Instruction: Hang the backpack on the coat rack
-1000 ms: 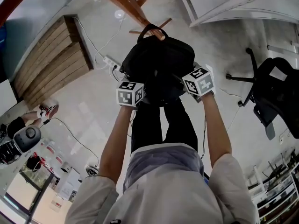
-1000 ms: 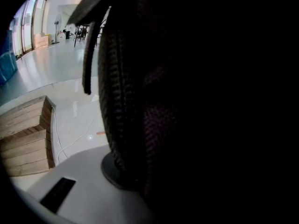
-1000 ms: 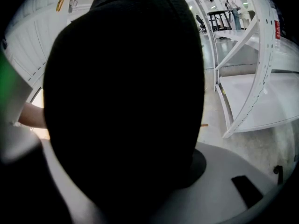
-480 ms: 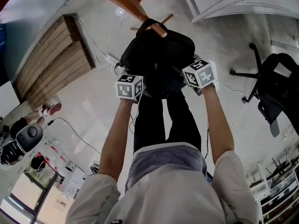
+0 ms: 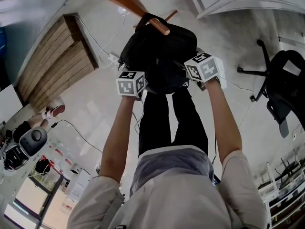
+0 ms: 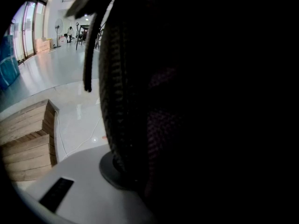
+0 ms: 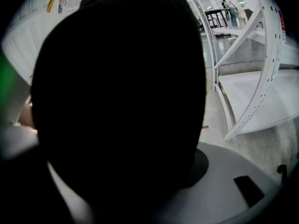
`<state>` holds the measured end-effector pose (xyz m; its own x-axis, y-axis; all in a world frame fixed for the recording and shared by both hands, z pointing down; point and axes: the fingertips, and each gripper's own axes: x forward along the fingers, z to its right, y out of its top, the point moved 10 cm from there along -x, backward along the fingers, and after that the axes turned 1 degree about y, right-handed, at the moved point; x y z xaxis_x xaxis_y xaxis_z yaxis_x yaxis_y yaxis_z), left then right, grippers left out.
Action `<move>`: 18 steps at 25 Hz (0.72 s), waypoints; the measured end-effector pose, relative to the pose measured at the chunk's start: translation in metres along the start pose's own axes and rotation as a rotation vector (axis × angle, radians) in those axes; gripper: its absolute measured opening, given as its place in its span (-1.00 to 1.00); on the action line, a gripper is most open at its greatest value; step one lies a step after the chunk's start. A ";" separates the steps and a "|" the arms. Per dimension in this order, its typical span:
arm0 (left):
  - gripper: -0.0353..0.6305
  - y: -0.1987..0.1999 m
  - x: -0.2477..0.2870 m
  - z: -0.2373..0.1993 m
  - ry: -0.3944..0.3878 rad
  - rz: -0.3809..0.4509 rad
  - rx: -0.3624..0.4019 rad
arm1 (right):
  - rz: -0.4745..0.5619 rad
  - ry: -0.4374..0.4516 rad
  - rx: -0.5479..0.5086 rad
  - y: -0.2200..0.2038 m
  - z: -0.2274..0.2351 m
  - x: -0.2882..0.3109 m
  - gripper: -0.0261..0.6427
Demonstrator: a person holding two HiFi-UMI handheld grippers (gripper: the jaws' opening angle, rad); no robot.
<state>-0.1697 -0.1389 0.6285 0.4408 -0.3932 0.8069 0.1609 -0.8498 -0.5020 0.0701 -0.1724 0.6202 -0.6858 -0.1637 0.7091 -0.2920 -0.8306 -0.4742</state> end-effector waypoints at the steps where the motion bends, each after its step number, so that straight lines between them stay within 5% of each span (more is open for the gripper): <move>1: -0.44 0.000 0.001 -0.002 0.002 0.001 0.003 | 0.001 -0.002 0.001 0.001 0.000 0.002 -0.28; 18: -0.41 0.008 0.026 -0.016 0.032 0.064 0.047 | 0.037 -0.071 -0.011 0.008 0.018 0.017 -0.17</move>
<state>-0.1712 -0.1620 0.6503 0.4232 -0.4581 0.7817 0.1745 -0.8054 -0.5665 0.0682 -0.1919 0.6378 -0.6476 -0.2319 0.7258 -0.2751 -0.8172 -0.5066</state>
